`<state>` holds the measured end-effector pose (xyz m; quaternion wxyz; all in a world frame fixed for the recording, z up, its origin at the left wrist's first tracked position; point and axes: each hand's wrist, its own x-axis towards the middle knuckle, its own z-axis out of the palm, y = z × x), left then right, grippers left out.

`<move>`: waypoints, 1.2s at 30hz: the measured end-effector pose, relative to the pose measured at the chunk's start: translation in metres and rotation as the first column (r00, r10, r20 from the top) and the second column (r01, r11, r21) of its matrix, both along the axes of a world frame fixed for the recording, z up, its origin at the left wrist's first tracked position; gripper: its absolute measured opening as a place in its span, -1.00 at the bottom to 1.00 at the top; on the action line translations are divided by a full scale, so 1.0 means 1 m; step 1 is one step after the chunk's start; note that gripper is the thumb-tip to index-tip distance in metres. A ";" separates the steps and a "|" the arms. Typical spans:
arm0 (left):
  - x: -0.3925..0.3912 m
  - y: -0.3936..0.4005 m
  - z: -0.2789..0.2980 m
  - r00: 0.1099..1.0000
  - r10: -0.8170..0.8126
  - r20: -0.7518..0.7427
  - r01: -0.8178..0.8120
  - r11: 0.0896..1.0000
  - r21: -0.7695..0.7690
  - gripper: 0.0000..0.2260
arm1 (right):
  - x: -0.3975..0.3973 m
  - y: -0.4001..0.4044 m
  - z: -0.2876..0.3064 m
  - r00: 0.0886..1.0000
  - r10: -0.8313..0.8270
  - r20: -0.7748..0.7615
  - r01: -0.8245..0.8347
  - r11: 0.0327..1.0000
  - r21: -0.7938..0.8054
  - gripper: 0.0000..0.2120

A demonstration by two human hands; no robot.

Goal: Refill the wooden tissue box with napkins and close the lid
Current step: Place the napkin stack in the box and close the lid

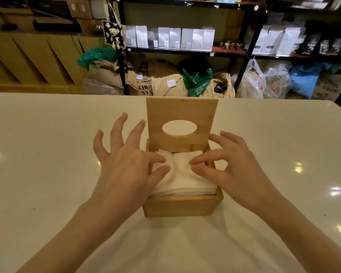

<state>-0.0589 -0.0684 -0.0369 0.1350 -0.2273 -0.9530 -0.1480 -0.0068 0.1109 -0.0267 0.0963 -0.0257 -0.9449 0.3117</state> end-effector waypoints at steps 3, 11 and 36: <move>-0.005 0.003 -0.002 0.979 0.075 0.189 -0.045 0.987 -0.157 -0.62 | -0.004 0.000 -0.001 0.989 0.045 0.143 -0.074 0.977 0.202 -0.62; -0.012 0.009 0.004 0.955 0.083 0.285 0.048 0.904 -0.425 -0.39 | -0.015 0.003 0.006 0.911 0.038 0.410 -0.241 0.858 0.454 -0.37; -0.019 0.016 0.012 0.948 0.186 0.257 -0.029 0.857 -0.514 -0.72 | -0.028 -0.007 0.013 0.874 -0.088 0.478 -0.221 0.804 0.552 -0.59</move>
